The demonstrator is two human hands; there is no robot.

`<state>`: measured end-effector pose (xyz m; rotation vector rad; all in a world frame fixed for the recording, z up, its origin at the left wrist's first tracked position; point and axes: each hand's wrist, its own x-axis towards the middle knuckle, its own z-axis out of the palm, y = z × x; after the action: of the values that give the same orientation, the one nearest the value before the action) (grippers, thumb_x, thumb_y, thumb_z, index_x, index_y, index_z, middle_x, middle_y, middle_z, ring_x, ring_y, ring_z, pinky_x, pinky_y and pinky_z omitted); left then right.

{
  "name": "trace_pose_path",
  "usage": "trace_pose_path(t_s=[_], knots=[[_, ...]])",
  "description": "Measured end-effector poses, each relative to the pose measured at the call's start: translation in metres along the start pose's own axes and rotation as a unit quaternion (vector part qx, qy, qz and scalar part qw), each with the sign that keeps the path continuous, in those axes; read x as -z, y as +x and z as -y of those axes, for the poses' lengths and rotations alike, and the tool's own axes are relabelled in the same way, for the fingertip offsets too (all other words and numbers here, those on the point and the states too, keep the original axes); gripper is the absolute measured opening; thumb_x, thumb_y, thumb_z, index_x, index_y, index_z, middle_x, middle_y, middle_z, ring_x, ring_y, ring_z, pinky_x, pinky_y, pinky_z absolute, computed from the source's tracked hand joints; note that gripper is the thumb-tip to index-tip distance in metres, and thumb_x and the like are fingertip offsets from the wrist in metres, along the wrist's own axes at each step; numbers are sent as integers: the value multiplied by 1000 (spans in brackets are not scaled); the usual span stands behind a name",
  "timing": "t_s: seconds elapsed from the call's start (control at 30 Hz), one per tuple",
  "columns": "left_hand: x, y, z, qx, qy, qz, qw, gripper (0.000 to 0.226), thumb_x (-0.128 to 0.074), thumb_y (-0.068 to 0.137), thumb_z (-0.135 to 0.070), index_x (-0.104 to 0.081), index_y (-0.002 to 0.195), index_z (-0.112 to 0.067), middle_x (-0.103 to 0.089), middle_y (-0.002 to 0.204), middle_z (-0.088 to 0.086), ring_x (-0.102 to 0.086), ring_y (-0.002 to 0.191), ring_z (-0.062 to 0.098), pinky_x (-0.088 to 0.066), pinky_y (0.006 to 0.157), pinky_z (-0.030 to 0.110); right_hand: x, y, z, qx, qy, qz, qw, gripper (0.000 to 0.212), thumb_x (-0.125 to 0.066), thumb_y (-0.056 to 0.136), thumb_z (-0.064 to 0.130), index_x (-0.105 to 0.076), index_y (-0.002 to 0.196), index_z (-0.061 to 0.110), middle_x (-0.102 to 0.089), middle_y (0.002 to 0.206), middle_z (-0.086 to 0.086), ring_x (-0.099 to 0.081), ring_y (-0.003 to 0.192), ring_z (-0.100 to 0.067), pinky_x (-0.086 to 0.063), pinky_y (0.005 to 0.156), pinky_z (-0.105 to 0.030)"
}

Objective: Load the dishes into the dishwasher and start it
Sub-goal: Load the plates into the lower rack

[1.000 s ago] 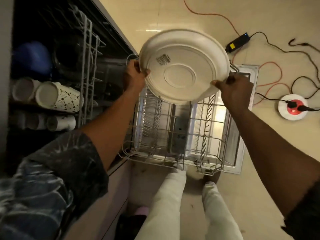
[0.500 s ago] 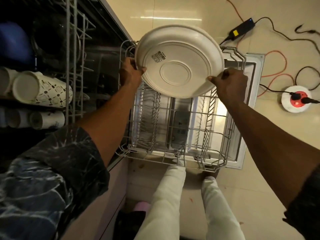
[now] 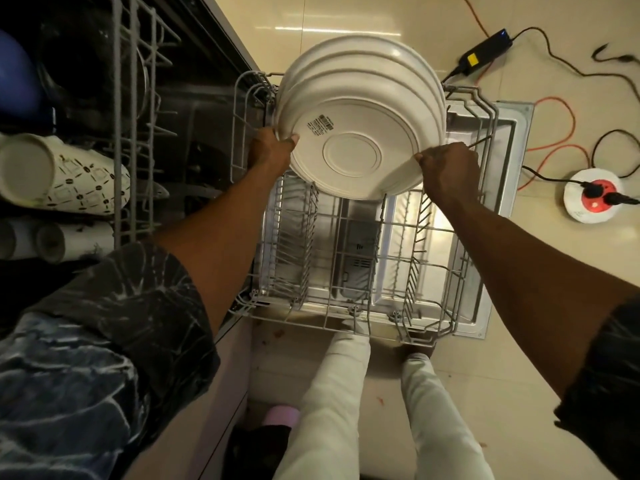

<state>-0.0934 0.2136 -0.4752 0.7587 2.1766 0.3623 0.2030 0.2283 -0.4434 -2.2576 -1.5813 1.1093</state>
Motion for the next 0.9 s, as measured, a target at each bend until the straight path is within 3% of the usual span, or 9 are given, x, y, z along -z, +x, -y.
trace_pose_path(t_s=[0.2,0.37,0.47,0.57,0.63,0.73,0.9], knots=[[4,6,-11,21,34,69,997,66,-71,88,-44,-51,140,-7,-59,136,14,-58,121,34,-48,102,43,6,21,-3,-3,-83,97,992,36,-53,97,20,-67,127,6,-65,125,-24,-62,117,-38,-46,88,-28],[6,-31,-9,-32,106,23,994,71,-76,81,-42,-49,138,-10,-56,137,14,-55,123,34,-50,100,49,27,-7,-5,59,-95,126,986,48,-50,96,28,-56,132,-2,-61,130,-26,-57,120,-41,-44,94,-35],[13,-91,-7,-97,223,-9,970,75,-69,85,-50,-42,143,-11,-42,151,14,-35,142,35,-33,115,54,46,-47,-1,118,-108,112,981,56,-47,94,32,-52,137,-2,-61,129,-26,-56,122,-41,-44,99,-40],[14,-138,-4,-131,285,35,949,83,-58,91,-56,-26,153,-13,-18,165,11,-6,153,30,-6,124,51,52,-79,-4,162,-156,122,967,54,-48,98,32,-50,140,-2,-55,138,-26,-51,128,-43,-41,106,-48],[29,-184,-12,-134,288,31,948,85,-56,93,-58,-21,156,-14,-13,166,9,-1,154,29,-1,124,49,70,-104,2,217,-186,126,950,58,-43,98,37,-49,143,1,-50,145,-26,-46,134,-45,-40,109,-52],[51,-250,-25,-142,268,15,953,86,-54,93,-60,-16,158,-17,-8,168,5,4,154,26,1,125,47,105,-141,26,269,-229,113,929,51,-51,102,32,-47,147,8,-42,154,-22,-39,140,-42,-36,114,-52],[82,-369,-40,-138,244,-24,960,84,-43,96,-65,-13,159,-18,0,168,4,11,153,25,6,123,48,168,-218,49,379,-246,85,888,51,-45,103,38,-50,145,9,-44,153,-20,-41,140,-41,-35,114,-53]])
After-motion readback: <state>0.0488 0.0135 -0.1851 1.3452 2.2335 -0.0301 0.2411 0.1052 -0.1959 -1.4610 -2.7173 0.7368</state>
